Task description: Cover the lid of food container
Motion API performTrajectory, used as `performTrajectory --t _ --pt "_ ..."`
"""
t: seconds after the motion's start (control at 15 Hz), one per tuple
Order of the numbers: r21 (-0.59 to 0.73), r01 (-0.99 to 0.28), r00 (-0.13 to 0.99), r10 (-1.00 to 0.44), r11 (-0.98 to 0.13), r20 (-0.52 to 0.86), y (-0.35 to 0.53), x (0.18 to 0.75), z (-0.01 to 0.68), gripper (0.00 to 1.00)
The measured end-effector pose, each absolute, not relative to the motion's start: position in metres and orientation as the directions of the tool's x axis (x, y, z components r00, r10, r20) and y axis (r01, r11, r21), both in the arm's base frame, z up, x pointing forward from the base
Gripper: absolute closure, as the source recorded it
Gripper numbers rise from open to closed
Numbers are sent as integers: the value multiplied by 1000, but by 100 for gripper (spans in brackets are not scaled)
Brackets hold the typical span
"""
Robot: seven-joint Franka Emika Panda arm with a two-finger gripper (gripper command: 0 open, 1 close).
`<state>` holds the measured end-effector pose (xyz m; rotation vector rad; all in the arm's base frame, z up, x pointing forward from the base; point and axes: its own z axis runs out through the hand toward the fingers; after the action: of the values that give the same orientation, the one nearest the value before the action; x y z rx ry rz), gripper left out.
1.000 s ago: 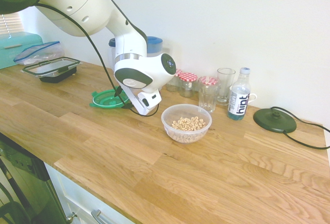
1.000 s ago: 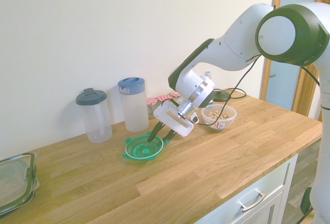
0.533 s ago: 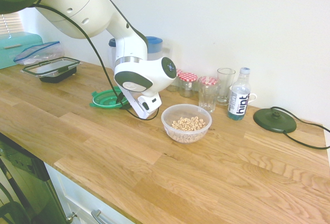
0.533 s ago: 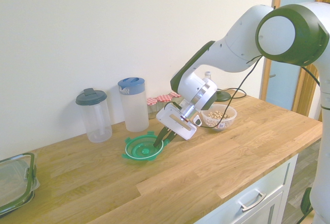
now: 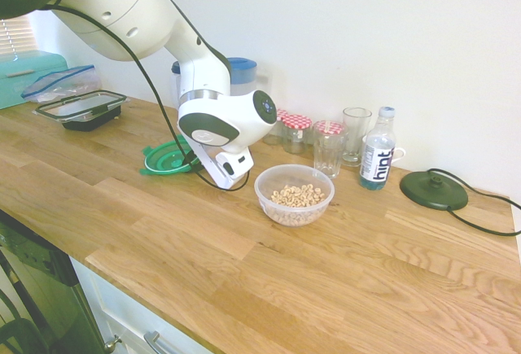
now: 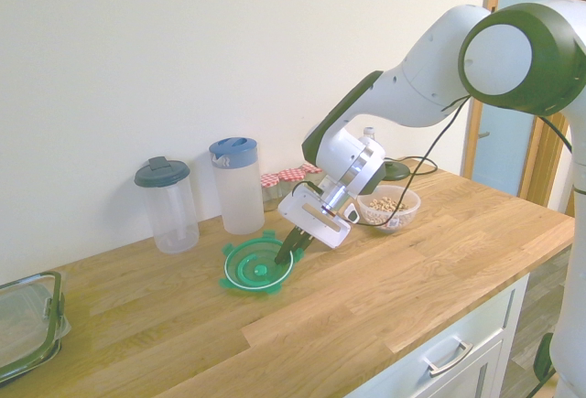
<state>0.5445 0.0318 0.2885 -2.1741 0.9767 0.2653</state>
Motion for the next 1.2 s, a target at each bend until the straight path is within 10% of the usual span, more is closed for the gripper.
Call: performTrajectory --t 0.67,1.2 --pt "-153 -530 844 -536 -834 -6 45 486 529 100" --pt "294 -565 817 -471 -771 333 -56 465 610 100"
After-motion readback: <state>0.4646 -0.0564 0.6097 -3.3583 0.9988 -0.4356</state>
